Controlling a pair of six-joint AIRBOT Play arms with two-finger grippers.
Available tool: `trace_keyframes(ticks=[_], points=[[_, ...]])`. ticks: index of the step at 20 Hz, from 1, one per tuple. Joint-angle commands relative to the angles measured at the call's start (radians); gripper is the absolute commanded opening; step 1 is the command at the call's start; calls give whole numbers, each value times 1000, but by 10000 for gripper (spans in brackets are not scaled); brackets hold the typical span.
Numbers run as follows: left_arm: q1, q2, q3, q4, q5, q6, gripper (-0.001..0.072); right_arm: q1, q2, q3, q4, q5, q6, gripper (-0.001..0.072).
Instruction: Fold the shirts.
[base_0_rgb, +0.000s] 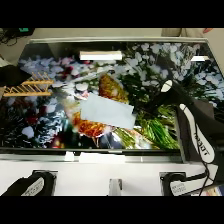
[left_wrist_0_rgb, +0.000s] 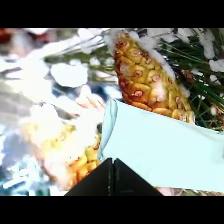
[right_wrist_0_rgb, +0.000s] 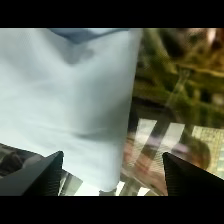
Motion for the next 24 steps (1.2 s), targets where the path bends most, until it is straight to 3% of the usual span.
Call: trace_keyframes(ticks=[1, 3, 4, 5, 6, 9, 11, 17, 24], points=[[-1, -2, 0, 0, -1, 0, 37, 45, -58, -52, 66, -90, 11, 655], [0, -2, 0, 0, -1, 0, 37, 65, -81, -52, 111, -157, 11, 653], [-1, -2, 0, 0, -1, 0, 37, 69, -82, -52, 129, -190, 11, 609], [0, -2, 0, 0, -1, 0, 37, 69, -82, -51, 155, -203, 11, 373], [0, -2, 0, 0, -1, 0, 37, 61, -80, -49, 188, -201, 14, 31], [0, -5, 0, 1, 0, 5, 37, -8, -47, 34, 285, -100, -87, 24], [0, -13, 0, 1, 0, 5, 37, -109, 6, 137, 277, -17, -87, 24], [0, -39, 0, 1, 0, 5, 37, -488, 178, 390, 158, 193, 10, 24], [-13, -40, 0, 0, 0, 5, 37, -819, 322, 433, 128, 322, 42, 25]])
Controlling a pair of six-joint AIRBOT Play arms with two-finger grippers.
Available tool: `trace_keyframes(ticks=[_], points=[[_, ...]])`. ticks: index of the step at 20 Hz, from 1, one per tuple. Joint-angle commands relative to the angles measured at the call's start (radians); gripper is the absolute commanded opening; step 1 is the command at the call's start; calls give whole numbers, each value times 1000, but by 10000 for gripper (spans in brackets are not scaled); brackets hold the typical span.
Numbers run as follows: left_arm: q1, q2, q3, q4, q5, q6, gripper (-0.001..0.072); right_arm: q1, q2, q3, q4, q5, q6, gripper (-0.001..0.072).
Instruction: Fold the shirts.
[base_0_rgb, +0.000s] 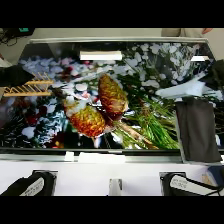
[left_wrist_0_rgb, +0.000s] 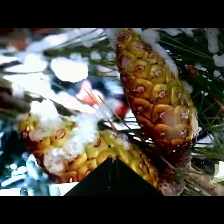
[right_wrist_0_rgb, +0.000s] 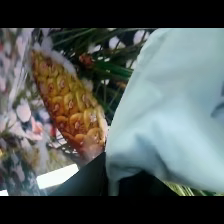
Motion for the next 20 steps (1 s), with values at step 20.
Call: trace_keyframes(ticks=[20], points=[[-28, -3, 0, 0, 2, 26, 37, -302, 249, -212, -470, 291, 19, 25]])
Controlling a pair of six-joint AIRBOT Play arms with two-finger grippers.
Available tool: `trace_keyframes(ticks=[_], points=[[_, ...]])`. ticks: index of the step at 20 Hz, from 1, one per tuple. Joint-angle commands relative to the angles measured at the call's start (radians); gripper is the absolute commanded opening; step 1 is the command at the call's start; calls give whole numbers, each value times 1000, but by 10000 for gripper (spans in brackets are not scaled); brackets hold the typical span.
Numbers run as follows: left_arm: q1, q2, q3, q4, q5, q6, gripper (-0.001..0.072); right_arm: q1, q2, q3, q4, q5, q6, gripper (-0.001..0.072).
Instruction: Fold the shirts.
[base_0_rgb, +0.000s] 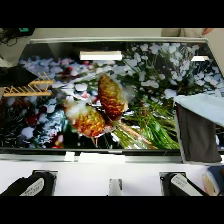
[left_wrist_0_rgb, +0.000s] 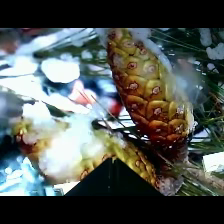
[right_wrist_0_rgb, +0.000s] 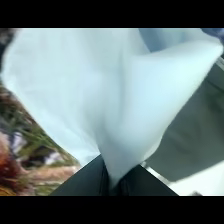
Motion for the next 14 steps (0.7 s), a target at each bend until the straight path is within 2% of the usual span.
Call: trace_keyframes(ticks=[1, 6, 12, 13, 14], points=[[0, -1, 0, 0, 1, 2, 38, 0, 61, -193, -105, 19, -9, 25], [0, -1, 0, 0, -2, 2, 37, 0, 118, -487, -142, -115, 53, 25], [0, -1, 0, 0, -1, 2, 38, 0, 119, -615, -147, -174, 71, 27], [0, -1, 0, 0, 0, 2, 38, 0, 119, -618, -156, -180, 70, 84], [0, -1, 0, 0, 0, 2, 38, 0, 120, -616, -169, -196, 64, 324]])
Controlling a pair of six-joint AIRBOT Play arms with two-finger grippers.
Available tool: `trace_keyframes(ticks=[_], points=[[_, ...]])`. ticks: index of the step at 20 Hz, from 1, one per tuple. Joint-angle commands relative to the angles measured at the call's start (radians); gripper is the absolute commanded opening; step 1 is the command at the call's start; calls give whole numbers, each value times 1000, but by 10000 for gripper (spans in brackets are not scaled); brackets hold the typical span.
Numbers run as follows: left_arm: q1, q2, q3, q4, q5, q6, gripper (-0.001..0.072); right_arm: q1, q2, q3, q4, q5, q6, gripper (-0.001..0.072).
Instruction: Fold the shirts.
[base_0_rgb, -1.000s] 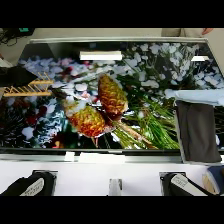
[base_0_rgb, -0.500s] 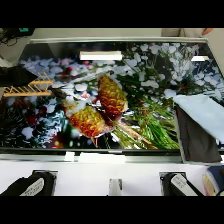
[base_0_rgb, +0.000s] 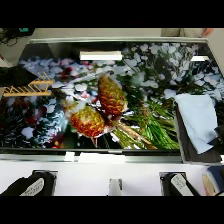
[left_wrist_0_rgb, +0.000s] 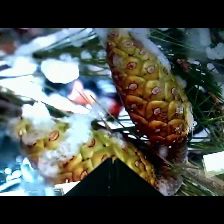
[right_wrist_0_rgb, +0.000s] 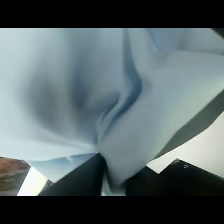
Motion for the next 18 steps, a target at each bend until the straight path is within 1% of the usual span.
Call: trace_keyframes(ticks=[1, 3, 4, 5, 7, 9, 11, 13, 14, 15, 16, 17, 18], points=[[0, -1, 0, 0, 1, 0, 38, -1, 3, -26, -24, -58, -22, 680], [0, 0, 1, 1, 1, 1, 38, -1, 4, 28, -39, -60, -95, 694], [0, 0, 2, 1, 1, 10, 37, -1, 4, 90, -65, -69, -105, 694], [0, -1, 7, 1, 1, 31, 37, -1, 3, 174, -79, -105, -113, 693], [-3, -9, 37, 28, 2, 38, 36, -1, 0, 379, -59, -225, -116, 690], [-30, -44, 107, 143, 4, 13, 35, 34, -14, 578, 4, -387, -112, 657], [-89, -122, 198, 353, 10, -55, 35, 161, -50, 727, 15, -472, -114, 651], [-167, -230, 269, 564, -14, -127, 35, 365, -93, 784, -15, -455, -117, 651], [-202, -286, 283, 621, -42, -156, 36, 477, -116, 783, -45, -420, -105, 652], [-226, -331, 282, 623, -75, -162, 41, 598, -152, 783, -89, -357, -63, 652], [-247, -378, 282, 616, -132, -171, 188, 698, -194, 783, -115, -295, -1, 654], [-261, -418, 282, 612, -203, -197, 536, 782, -243, 783, -110, -234, 54, 668], [-270, -454, 280, 610, -285, -201, 720, 841, -290, 783, -85, -190, 84, 679]])
